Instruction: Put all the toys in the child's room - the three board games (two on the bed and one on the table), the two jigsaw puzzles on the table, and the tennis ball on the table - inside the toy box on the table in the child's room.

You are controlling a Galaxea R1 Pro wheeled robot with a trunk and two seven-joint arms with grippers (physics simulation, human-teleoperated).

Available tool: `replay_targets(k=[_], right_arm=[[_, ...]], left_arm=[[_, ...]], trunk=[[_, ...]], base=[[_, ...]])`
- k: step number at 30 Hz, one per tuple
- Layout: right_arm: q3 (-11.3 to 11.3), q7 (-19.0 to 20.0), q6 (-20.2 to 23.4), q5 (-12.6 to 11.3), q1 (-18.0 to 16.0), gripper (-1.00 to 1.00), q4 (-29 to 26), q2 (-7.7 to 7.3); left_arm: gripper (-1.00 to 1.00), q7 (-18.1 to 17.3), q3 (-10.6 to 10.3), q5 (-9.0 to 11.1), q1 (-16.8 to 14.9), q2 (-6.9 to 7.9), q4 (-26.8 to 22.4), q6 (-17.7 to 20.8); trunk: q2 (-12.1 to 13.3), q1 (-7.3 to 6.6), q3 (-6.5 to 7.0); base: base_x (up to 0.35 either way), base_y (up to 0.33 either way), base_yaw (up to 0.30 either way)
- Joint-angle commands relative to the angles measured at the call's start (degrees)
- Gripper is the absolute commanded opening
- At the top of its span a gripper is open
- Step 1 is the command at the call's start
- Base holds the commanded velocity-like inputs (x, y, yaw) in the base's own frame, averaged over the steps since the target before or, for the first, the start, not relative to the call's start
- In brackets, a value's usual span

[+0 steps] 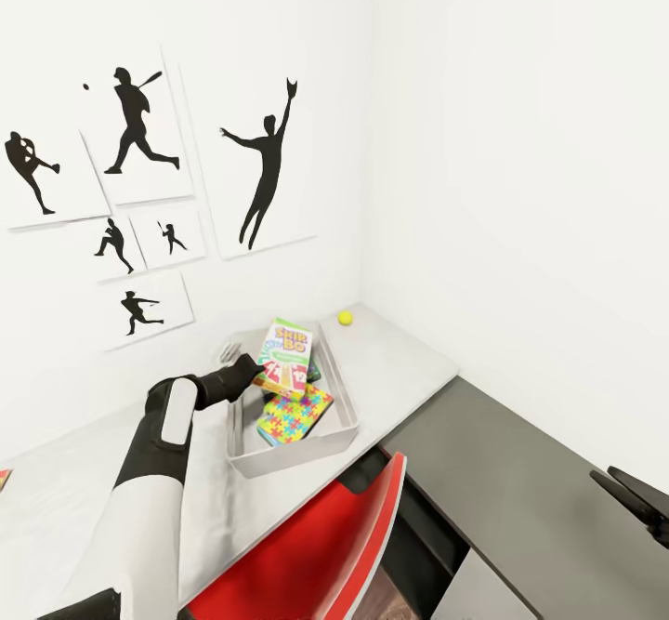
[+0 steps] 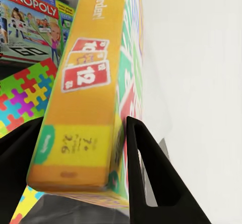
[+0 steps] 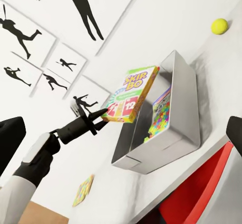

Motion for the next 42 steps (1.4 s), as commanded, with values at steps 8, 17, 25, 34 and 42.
replay_targets(k=[8,17,25,34,42], right_arm=[[-0.1,0.1,0.3,-0.1,0.0,1.0,0.0,-0.06],[-0.1,0.2,0.3,-0.2,0.0,1.0,0.0,-0.11],[-1.7,0.2,0.4,-0.2,0.0,1.0,0.0,-0.05],[-2.0,0.2,0.4,-0.2,0.0,1.0,0.0,-0.03],[-2.1,0.7,0.4,-0.2,0.0,1.0,0.2,-0.11]], left_arm=[[-1.0,-0.5,0.3,-0.3,-0.2,-0.14,2.5,0.2],[-1.0,-0.5,0.3,-0.3,-0.3,-0.29,3.0,0.2],[1.0,-0.5,0.2,-0.3,-0.3,-0.56,3.0,0.2],[1.0,-0.8,0.3,-0.5,-0.3,-0.09,2.8,2.1],[1.0,-4.4,0.4,2.0,-0.1,6.37,-4.2,10.6]], trunk=[[-0.1,0.04,-0.12],[-0.1,0.04,-0.12],[-0.1,0.04,-0.12],[-0.1,0.04,-0.12],[-0.1,0.04,-0.12]], base=[[0.0,0.0,0.0],[0.0,0.0,0.0],[0.0,0.0,0.0],[0.0,0.0,0.0],[0.0,0.0,0.0]])
